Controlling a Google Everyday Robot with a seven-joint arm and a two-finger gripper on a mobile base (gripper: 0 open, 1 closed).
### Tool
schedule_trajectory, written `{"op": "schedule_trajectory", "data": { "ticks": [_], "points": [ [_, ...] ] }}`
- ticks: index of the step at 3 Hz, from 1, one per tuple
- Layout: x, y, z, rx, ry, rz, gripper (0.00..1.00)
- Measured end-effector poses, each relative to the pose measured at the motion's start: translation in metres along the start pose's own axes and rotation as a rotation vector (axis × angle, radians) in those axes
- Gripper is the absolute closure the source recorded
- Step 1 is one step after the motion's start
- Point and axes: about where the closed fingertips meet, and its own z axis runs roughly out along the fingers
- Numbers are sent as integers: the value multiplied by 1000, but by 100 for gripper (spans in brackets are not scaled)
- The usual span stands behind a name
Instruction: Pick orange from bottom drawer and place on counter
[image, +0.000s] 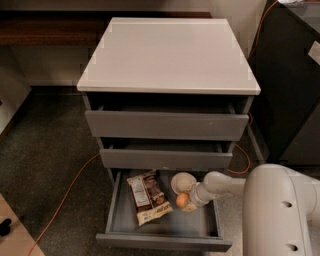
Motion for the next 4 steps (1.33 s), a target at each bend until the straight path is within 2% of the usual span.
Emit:
{"op": "schedule_trajectory", "data": {
  "ticks": [1, 2, 3, 4],
  "points": [
    [-47, 12, -27, 46, -15, -7, 100],
    [-84, 39, -53, 66, -33, 7, 100],
    [-131, 76, -103, 52, -87, 53, 100],
    [-133, 76, -104, 53, -90, 53, 100]
  ]
}}
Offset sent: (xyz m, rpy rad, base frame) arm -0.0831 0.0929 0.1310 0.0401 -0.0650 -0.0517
